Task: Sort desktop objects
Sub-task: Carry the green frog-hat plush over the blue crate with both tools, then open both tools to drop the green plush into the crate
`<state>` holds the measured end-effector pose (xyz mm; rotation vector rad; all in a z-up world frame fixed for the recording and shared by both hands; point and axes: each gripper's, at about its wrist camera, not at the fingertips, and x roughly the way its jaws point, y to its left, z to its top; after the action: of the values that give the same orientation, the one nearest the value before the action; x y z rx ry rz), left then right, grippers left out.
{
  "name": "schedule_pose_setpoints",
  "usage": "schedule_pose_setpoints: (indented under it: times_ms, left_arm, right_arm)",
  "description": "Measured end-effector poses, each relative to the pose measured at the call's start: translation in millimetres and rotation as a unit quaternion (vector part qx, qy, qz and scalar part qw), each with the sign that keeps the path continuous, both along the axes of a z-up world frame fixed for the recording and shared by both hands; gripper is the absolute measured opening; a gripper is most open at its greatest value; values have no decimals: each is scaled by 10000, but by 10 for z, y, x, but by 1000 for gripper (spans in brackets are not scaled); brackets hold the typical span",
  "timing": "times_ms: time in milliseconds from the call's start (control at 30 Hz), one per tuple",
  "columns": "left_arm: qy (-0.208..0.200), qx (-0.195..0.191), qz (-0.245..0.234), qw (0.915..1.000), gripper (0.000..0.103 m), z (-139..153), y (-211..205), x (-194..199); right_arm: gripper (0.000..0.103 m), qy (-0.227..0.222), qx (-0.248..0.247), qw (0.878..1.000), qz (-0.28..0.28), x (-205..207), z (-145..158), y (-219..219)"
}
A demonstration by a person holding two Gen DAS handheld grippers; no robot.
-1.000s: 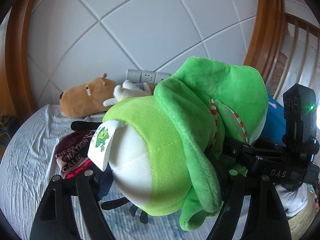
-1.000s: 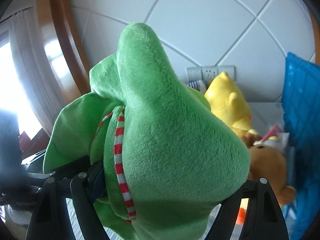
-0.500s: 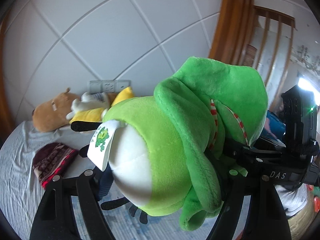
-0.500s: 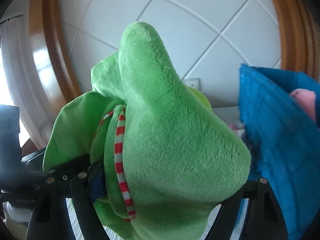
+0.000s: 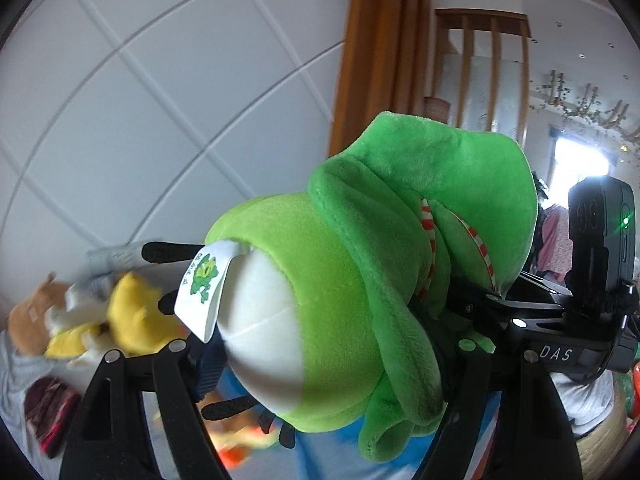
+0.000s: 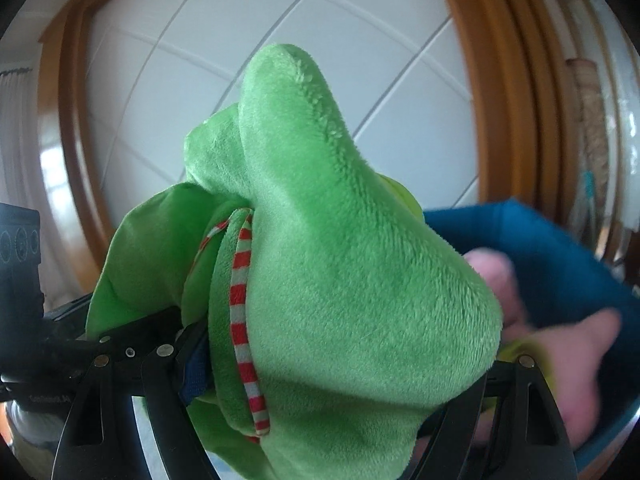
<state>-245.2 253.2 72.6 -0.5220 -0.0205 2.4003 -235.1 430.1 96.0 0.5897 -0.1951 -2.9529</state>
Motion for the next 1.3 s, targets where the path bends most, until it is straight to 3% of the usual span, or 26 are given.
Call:
schedule_pose_setpoints:
  times_ms: [133,267,500,700,900,1100,1233,1300]
  left_arm:
    - [-4,-17,-247,9997,79,111,814,-189]
    - [-195,-162,-373,9990,79,78,1403,-333]
    - [-669,-534,-371,9956,79,-201,1952,-608]
    - [-1138,-670,-328,9907,80,-330,2102,-803]
    - [-1594,-840,-198,9834,92,-472,2108,-940]
    - [-1676,-1107,-25,9796,93,-526,2131,-976]
    - [-1606,-1129,39,9805,103,-511,2072,-930]
    - [-1554,-1128,68,9814,103,-492,2006,-867]
  right_arm:
    - [81,72,23,9997,-232,-47,161,767]
    - [81,-71,-85,9992,-395,-103,107,1404]
    - [81,-514,-474,9967,-418,-201,-145,1917]
    - [81,-857,-611,9939,-323,-172,-488,2071]
    - [82,-1268,-695,9889,-338,-350,-626,2179]
    - [86,-1676,-705,9826,-381,-432,-801,2181]
    - [87,-1721,-586,9826,-380,-405,-781,2085]
    - [93,-1712,-505,9831,-414,-373,-749,2043]
